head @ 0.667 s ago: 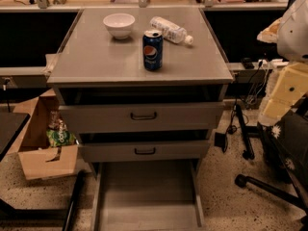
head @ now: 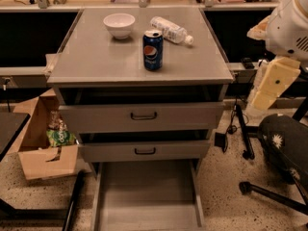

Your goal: Place pepsi can into bottom drawer

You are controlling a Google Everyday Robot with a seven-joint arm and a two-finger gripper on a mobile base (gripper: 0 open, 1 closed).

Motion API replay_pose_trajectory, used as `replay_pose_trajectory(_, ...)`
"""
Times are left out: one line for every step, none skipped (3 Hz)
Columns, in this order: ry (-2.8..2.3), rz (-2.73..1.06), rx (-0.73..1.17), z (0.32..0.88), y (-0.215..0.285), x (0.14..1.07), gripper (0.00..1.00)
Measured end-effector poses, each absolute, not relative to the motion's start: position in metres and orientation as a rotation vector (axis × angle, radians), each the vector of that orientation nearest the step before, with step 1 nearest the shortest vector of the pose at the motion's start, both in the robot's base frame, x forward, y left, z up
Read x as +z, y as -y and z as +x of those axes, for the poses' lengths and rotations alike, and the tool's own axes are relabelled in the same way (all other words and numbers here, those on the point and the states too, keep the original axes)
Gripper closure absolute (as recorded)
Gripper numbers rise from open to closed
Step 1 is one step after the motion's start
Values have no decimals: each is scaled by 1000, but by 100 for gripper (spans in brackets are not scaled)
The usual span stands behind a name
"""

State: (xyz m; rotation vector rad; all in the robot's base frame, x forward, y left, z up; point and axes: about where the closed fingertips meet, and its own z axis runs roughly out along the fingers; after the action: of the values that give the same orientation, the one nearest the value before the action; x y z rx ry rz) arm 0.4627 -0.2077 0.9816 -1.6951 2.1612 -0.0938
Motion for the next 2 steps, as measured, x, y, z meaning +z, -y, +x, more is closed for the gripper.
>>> replay_pose_trajectory(-2168,-1622,-48,492,213,953,0)
replay_pose_trajectory(-2135,-1595,-73,505,210,957,0)
